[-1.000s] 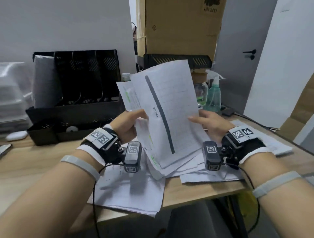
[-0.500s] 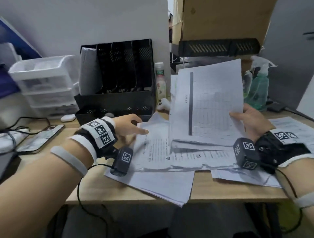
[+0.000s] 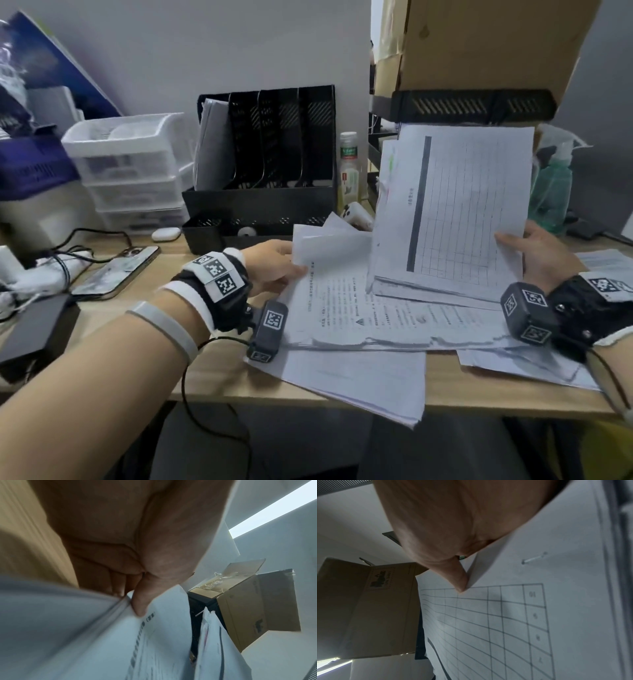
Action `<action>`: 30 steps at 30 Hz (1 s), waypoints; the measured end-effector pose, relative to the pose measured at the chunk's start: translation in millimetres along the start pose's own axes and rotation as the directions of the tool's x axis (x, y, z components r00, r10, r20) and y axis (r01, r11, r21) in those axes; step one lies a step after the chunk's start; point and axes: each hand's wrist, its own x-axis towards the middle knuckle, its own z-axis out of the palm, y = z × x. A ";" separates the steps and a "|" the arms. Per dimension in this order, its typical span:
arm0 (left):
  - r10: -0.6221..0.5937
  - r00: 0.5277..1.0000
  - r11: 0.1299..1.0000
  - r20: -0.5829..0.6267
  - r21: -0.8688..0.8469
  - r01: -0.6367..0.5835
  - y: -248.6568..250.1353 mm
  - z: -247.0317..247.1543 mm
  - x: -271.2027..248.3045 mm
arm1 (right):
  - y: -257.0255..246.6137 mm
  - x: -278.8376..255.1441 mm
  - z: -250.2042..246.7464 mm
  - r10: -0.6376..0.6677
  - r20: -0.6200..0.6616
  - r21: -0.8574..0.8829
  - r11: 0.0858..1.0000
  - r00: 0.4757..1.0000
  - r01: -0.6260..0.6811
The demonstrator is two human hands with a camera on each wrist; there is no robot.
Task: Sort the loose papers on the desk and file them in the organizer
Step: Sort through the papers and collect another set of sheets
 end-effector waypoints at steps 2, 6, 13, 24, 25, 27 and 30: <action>0.006 0.996 0.998 -0.095 0.069 0.001 -9.6 -19.7 1.3 | 3.0 5.0 -6.5 0.008 -0.025 0.035 0.999 1.000 -0.007; -0.035 0.928 0.977 -0.372 0.183 0.110 -42.7 -88.2 6.0 | 4.8 7.7 -16.8 0.014 -0.042 0.018 1.000 0.999 -0.013; 0.110 0.700 0.902 -0.706 0.367 0.228 7.3 -65.8 -31.2 | 6.9 8.0 -14.8 -0.021 -0.160 0.062 0.998 0.987 0.031; 0.156 0.939 0.591 0.307 0.733 -0.338 94.5 129.8 13.1 | 13.5 21.6 -69.0 -0.005 -0.340 0.166 0.984 0.940 0.065; 0.150 0.926 0.553 0.346 0.748 -0.368 99.7 139.9 16.0 | 4.7 13.3 -63.7 0.007 -0.358 0.173 0.983 0.934 0.059; 0.131 0.909 0.551 0.396 0.733 -0.399 108.0 152.2 23.3 | -1.0 4.7 -59.3 0.003 -0.379 0.145 0.988 0.926 0.056; 0.146 0.898 0.537 0.414 0.730 -0.424 119.8 164.5 30.4 | -4.9 -5.1 -58.0 0.051 -0.401 0.203 0.979 0.915 0.034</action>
